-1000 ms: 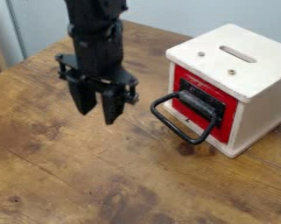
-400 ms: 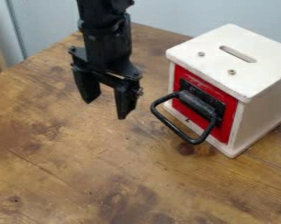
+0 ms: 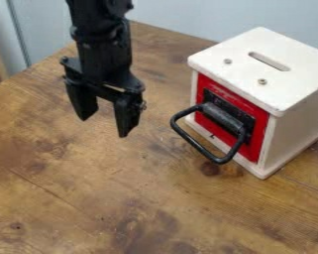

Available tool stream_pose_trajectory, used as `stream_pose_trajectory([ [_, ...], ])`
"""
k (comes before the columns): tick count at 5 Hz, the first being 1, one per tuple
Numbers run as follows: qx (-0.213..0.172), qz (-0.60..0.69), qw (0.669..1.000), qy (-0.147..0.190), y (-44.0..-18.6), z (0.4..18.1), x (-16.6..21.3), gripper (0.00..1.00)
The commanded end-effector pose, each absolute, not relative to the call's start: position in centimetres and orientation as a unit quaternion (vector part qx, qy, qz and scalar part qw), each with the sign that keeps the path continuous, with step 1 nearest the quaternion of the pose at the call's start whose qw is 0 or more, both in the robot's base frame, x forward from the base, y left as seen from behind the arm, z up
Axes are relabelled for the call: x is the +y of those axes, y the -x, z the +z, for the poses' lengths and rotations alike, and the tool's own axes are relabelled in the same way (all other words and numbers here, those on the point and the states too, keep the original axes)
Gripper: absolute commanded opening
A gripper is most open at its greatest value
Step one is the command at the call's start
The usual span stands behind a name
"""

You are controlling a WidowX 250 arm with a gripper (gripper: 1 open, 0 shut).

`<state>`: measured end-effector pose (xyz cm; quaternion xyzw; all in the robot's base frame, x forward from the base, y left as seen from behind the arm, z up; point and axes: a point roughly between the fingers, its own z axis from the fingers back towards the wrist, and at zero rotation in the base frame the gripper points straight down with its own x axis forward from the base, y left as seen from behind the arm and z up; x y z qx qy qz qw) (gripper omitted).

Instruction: Close the drawer

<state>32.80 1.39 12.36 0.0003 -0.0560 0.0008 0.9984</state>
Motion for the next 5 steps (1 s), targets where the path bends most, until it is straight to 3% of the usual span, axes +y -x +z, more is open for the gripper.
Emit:
stream_pose_trajectory([
  [1, -0.081, 0.037, 0.996, -0.006, -32.7, 15.0, 2.3, 1.0],
  [5, -0.081, 0.044, 0.996, -0.003, -29.4, 14.8, 2.5, 1.0],
])
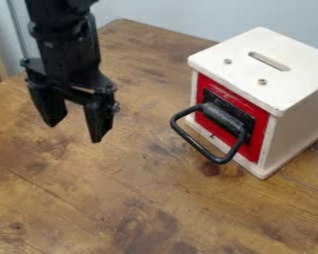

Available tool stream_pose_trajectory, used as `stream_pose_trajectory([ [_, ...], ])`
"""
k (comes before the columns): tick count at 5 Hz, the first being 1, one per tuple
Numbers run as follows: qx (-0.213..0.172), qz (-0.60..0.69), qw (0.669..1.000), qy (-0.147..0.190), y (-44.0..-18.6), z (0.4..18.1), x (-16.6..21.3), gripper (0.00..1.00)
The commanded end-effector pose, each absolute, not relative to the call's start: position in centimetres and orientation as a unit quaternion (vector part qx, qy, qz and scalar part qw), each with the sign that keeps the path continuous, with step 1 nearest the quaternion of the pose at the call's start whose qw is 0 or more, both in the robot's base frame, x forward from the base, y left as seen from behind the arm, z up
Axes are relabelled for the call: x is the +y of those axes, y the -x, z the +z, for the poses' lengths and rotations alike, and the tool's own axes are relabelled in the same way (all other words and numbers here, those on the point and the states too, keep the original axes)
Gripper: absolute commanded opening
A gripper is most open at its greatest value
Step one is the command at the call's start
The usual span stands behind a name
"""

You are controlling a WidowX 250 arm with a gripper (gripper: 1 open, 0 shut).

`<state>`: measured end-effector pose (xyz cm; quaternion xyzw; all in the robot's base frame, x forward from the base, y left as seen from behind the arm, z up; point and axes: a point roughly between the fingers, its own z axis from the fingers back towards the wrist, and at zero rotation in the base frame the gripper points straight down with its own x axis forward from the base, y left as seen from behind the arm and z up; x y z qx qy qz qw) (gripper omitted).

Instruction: Close the drawer

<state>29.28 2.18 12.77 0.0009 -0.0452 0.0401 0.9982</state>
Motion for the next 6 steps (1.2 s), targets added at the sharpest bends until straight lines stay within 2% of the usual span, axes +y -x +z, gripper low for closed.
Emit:
stream_pose_trajectory([
  [1, -0.086, 0.034, 0.996, -0.003, -28.9, 14.5, 1.9, 1.0],
  [3, -0.074, -0.047, 0.996, 0.002, -30.7, 12.3, 1.5, 1.0],
  [4, -0.082, -0.017, 0.997, -0.002, -31.3, 12.7, 0.5, 1.0],
  [6, -0.078, 0.073, 0.994, -0.008, -30.9, 14.2, 4.1, 1.0],
])
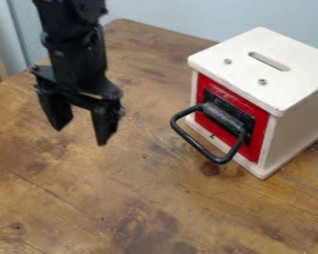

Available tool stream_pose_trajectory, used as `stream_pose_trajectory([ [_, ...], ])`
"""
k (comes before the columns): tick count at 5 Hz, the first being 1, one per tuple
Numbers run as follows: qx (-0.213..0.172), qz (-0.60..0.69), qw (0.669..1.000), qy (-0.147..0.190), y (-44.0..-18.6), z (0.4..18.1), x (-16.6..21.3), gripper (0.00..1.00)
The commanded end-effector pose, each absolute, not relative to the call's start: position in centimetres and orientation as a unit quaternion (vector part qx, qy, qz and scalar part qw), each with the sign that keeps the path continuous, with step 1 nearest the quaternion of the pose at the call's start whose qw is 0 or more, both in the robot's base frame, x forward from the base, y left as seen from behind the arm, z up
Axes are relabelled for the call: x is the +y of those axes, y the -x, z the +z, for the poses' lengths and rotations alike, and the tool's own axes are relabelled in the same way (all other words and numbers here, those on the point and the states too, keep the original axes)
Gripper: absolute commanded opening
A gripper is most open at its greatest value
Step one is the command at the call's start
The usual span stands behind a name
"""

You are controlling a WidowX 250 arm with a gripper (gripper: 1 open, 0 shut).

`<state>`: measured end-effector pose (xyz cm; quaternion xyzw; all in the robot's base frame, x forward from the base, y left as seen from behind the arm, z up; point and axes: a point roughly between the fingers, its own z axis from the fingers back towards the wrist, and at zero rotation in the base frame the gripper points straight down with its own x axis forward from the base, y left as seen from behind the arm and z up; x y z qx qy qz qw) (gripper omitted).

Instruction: Close the drawer

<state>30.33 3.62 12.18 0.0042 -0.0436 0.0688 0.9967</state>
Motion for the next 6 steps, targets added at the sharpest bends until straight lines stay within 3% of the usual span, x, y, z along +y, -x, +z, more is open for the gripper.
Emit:
stream_pose_trajectory([
  [1, -0.084, 0.024, 0.996, -0.002, -31.2, 13.8, 4.2, 1.0],
  [3, -0.076, -0.045, 0.996, 0.002, -31.3, 13.5, 2.9, 1.0],
  [6, -0.064, 0.023, 0.998, -0.004, -30.9, 11.4, 1.2, 1.0],
])
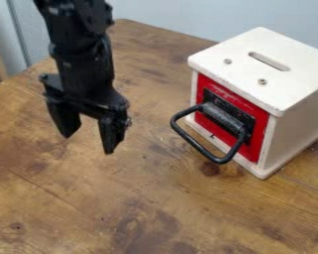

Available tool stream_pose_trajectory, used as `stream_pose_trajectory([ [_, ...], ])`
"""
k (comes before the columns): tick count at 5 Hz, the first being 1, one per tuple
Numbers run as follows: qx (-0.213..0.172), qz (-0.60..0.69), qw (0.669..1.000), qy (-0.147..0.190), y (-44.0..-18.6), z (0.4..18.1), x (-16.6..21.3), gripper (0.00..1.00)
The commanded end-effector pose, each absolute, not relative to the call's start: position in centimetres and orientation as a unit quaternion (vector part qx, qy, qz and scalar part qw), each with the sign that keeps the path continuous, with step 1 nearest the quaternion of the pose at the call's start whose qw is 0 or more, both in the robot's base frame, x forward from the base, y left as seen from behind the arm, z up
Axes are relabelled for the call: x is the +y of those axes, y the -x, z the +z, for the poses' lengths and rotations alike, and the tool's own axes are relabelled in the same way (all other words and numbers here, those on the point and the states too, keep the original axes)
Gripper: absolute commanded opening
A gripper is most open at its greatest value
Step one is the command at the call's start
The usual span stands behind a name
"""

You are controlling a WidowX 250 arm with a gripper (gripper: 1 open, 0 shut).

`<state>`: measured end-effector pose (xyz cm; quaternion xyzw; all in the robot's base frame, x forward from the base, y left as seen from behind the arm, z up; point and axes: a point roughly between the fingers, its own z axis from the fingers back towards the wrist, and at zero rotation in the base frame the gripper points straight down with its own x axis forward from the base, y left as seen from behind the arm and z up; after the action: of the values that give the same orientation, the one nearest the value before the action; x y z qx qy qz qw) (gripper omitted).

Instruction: Close the drawer

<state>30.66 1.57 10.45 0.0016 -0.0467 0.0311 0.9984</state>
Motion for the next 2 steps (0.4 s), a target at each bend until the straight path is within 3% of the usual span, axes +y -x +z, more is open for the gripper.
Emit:
stream_pose_trajectory([
  [1, -0.067, 0.038, 0.997, -0.004, -31.2, 11.0, 1.5, 1.0],
  [2, -0.066, 0.056, 0.996, -0.005, -30.9, 10.8, 2.8, 1.0],
])
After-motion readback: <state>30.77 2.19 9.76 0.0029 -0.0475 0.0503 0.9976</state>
